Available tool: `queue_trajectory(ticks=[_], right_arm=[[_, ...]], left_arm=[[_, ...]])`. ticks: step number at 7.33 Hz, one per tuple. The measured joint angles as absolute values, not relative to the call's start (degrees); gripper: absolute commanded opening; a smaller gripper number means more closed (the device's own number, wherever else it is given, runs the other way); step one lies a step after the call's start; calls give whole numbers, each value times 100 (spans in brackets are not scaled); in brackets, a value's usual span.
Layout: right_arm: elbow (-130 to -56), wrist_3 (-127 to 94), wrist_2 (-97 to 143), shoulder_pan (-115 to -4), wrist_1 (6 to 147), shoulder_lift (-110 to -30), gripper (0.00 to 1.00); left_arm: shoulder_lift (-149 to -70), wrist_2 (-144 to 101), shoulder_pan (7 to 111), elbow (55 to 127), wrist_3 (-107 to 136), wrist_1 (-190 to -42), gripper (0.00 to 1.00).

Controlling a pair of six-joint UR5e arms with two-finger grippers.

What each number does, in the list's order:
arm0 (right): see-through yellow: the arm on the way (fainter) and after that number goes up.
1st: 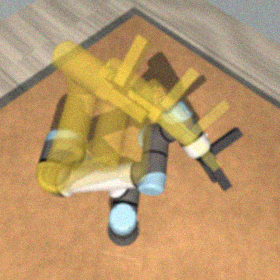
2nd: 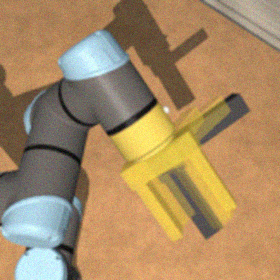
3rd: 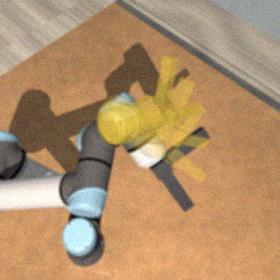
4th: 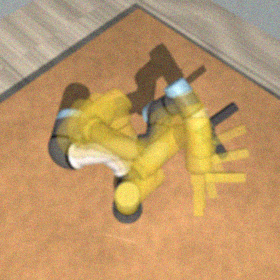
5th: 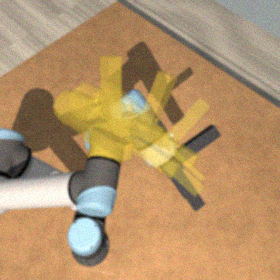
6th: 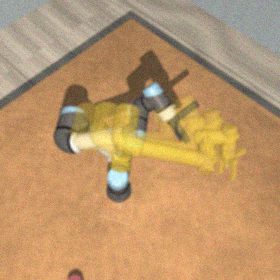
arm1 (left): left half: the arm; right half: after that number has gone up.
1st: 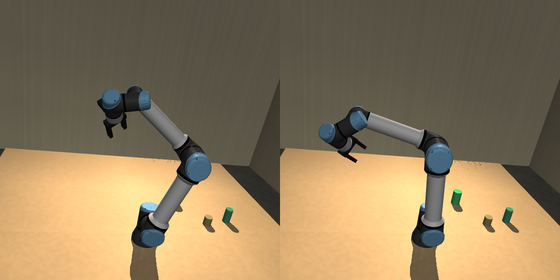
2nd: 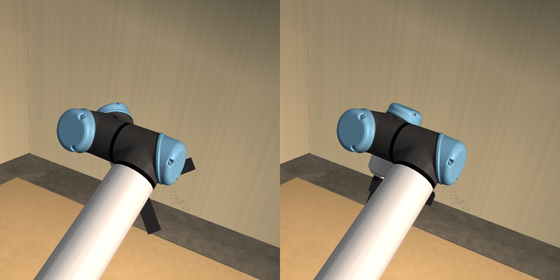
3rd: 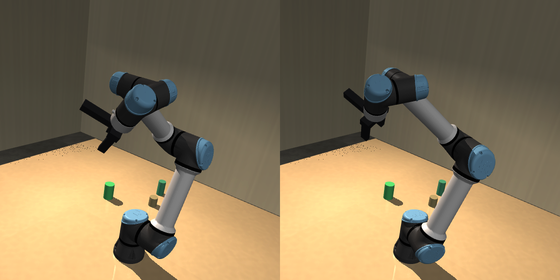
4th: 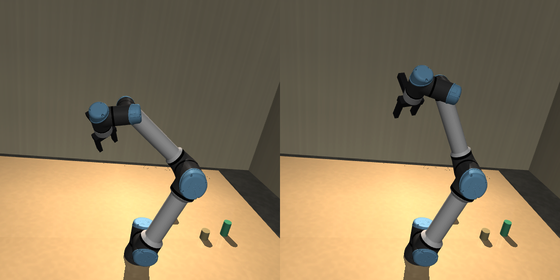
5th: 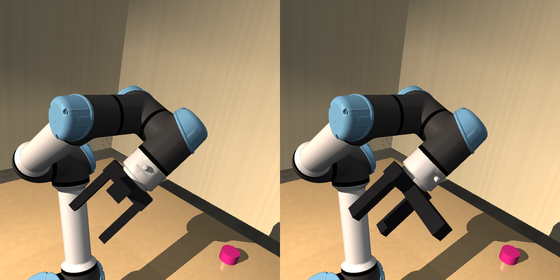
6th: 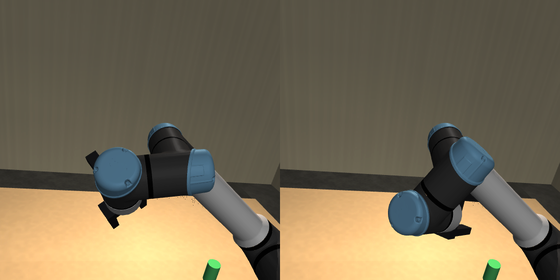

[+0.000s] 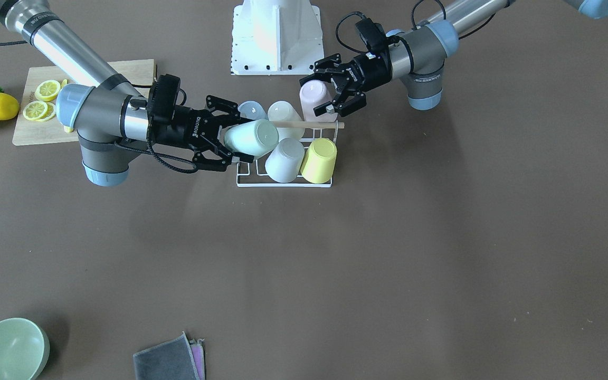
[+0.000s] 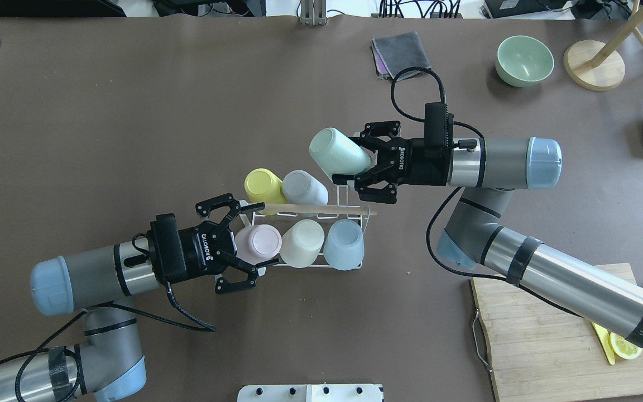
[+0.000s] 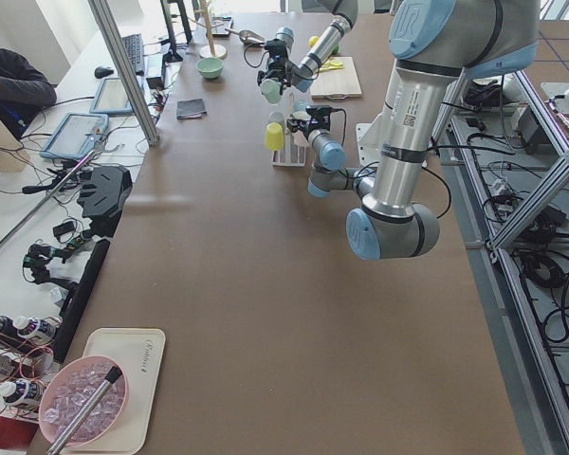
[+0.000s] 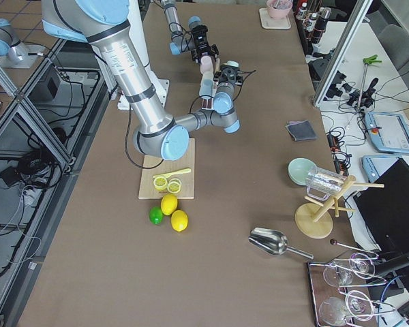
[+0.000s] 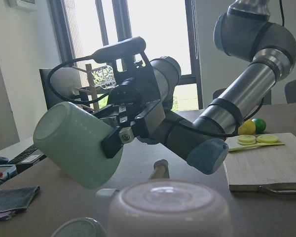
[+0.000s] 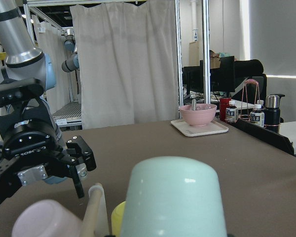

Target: Place cup on cup holder

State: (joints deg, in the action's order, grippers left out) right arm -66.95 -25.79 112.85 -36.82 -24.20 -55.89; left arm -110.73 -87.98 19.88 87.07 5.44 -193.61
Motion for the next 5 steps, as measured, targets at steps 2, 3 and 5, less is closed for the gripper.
queue_trajectory(ticks=[2, 3, 5], right_arm=[[-6677, -2576, 11295, -3642, -2417, -5597, 0], [-6668, -2577, 11302, -3638, -2423, -5614, 0], [-6658, -2583, 11305, -3638, -2433, -5655, 0]], left_arm=[[-11074, -8796, 1987, 8724, 547, -19362, 99], [-11074, -8792, 1988, 8726, 551, -19362, 99], [-11073, -8789, 1990, 8727, 559, -19362, 99]])
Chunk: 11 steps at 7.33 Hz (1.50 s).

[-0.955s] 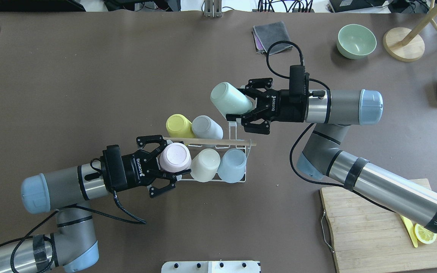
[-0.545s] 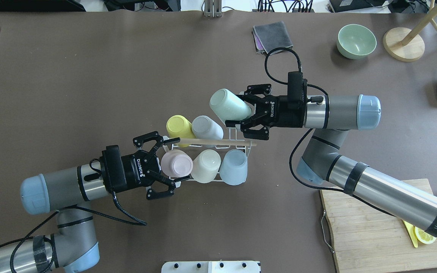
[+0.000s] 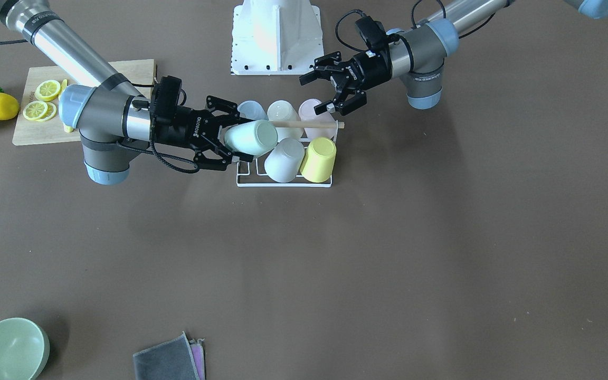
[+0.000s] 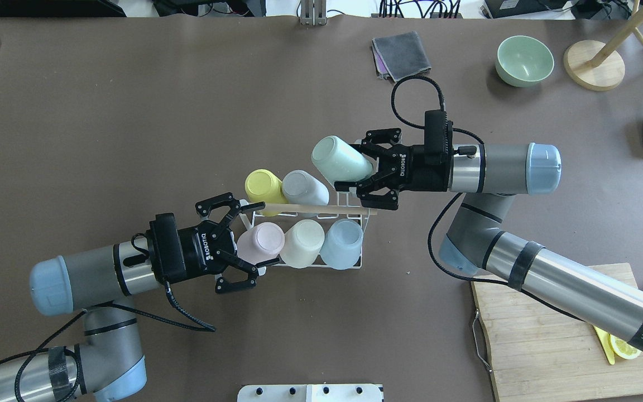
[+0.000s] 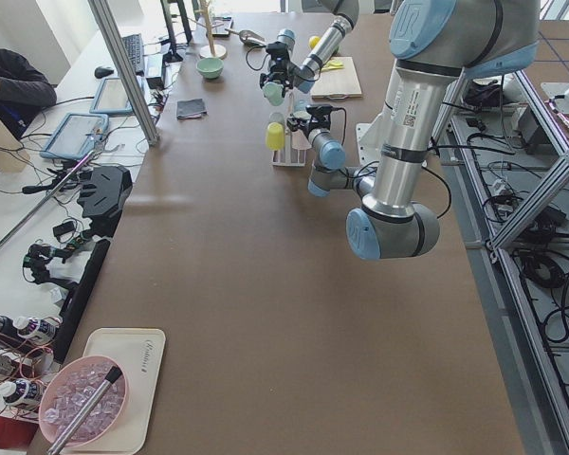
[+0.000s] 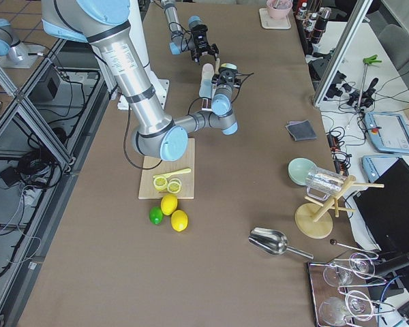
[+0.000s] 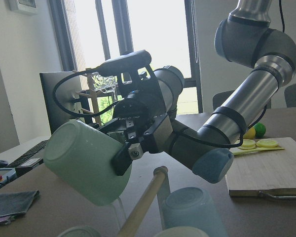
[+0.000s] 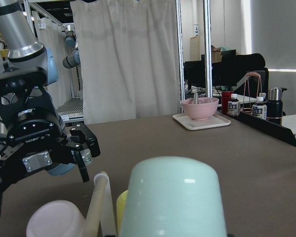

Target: Place cup on cup holder

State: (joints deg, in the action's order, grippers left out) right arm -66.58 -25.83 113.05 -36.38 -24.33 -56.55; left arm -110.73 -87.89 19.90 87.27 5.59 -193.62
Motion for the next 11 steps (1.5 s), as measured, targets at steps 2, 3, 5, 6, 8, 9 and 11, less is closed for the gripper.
queue_trajectory(ticks=[2, 3, 5, 6, 8, 9, 11], right_arm=[[-6645, -2584, 11303, -3638, -2415, -5654, 0], [-6637, -2586, 11305, -3641, -2419, -5657, 0], [-6616, -2594, 11329, -3655, -2433, -5659, 0], [-6613, -2598, 11335, -3660, -2437, -5658, 0], [-6607, -2601, 11336, -3660, -2442, -5673, 11], [-6604, -2604, 11332, -3658, -2441, -5681, 35], [-6601, -2645, 11333, -3656, -2441, -5701, 100]], left_arm=[[-11064, -8789, 1994, 8731, 562, -19362, 99], [-11050, -8789, 1995, 8736, 560, -19362, 98], [-10954, -8795, 2012, 8800, 555, -19352, 99], [-10858, -8795, 2035, 8879, 552, -19331, 98], [-10545, -8790, 2133, 9311, 538, -18852, 98], [-10267, -8789, 2206, 9774, 529, -18260, 98], [-9781, -8797, 2468, 10657, 509, -16709, 98]])
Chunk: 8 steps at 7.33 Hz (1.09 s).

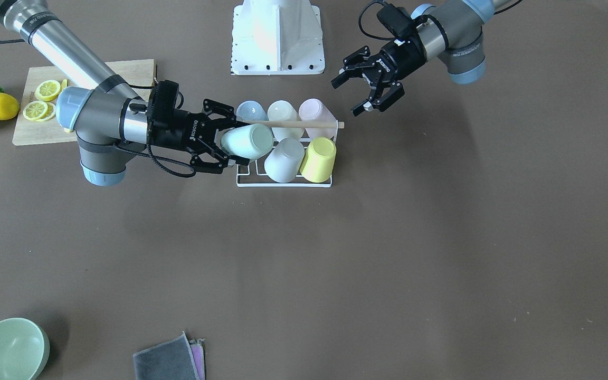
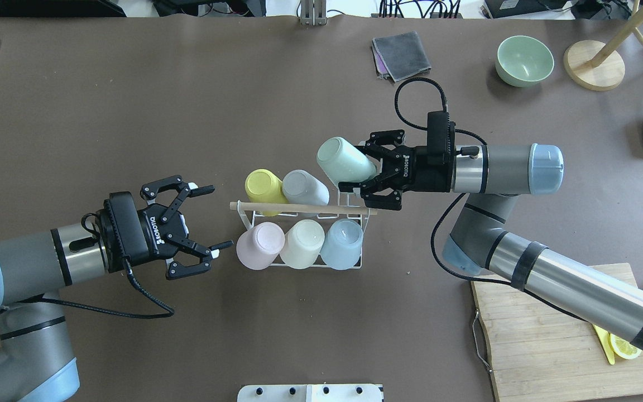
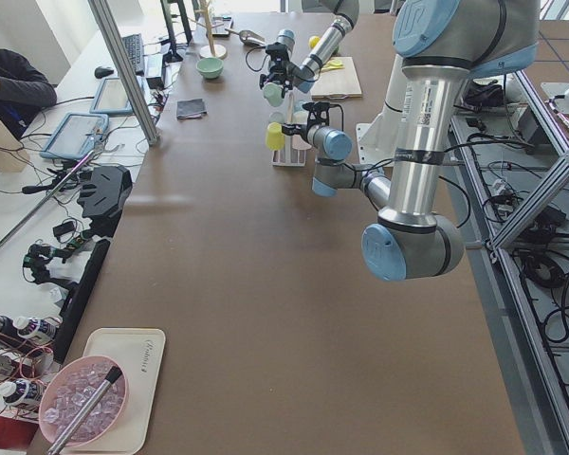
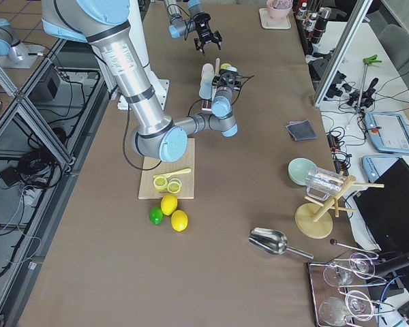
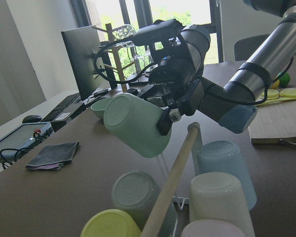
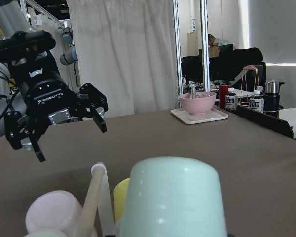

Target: Place cup on cup holder

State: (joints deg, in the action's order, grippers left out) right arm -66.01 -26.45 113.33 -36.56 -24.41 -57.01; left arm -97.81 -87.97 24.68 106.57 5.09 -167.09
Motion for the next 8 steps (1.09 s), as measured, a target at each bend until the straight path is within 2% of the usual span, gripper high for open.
queue_trajectory(ticks=[4, 8], right_arm=[[-6634, -2665, 11356, -3708, -2443, -5753, 100], [-6659, -2740, 12466, -4395, -2364, -6112, 100]], left_arm=[[-9686, -8799, 3010, 11948, 494, -12397, 98], [-9739, -8817, 3188, 12064, 500, -10056, 98]])
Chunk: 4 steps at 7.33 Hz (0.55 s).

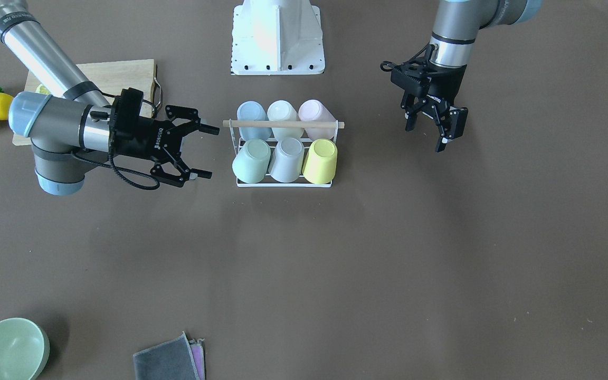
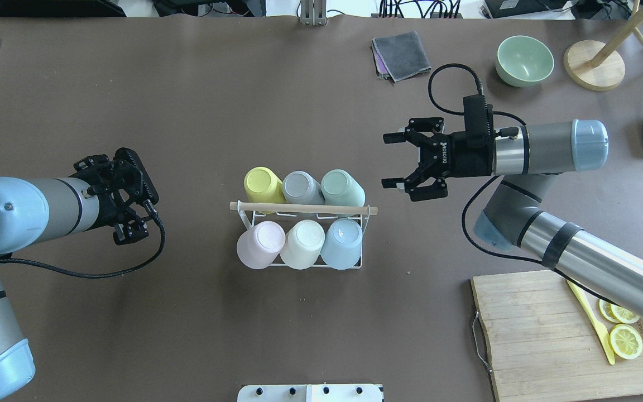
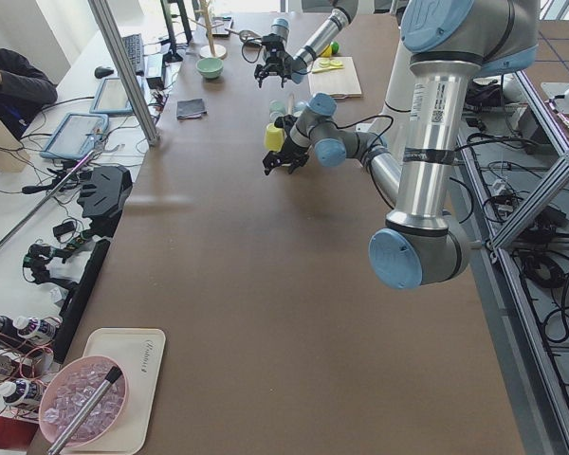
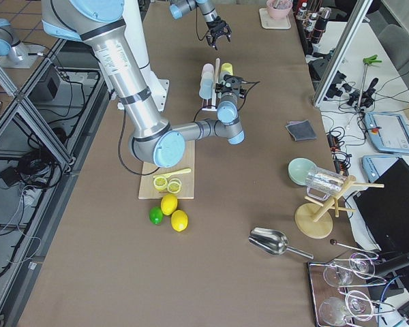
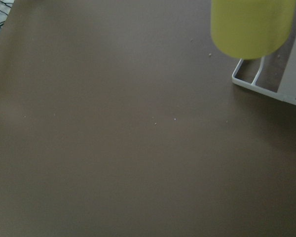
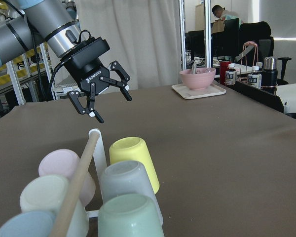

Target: Place cup on cup holder

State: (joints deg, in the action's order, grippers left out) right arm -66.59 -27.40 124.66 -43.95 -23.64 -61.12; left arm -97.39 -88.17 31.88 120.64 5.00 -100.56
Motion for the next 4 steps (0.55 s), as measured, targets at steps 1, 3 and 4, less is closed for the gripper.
queue_trajectory(ticks=[1, 3, 4], right_arm=[[-6638, -2729, 12853, -4695, -2191, -6294, 100], [-6626, -2687, 13370, -5242, -1444, -6622, 100], [-6639, -2678, 13510, -5457, -942, -6797, 100]], left_arm=[[-9786, -9007, 3329, 12090, 508, -9468, 98], [-9761, -10105, 3892, 11927, 519, -8938, 98], [-9712, -10841, 4421, 11713, 478, -8883, 99]])
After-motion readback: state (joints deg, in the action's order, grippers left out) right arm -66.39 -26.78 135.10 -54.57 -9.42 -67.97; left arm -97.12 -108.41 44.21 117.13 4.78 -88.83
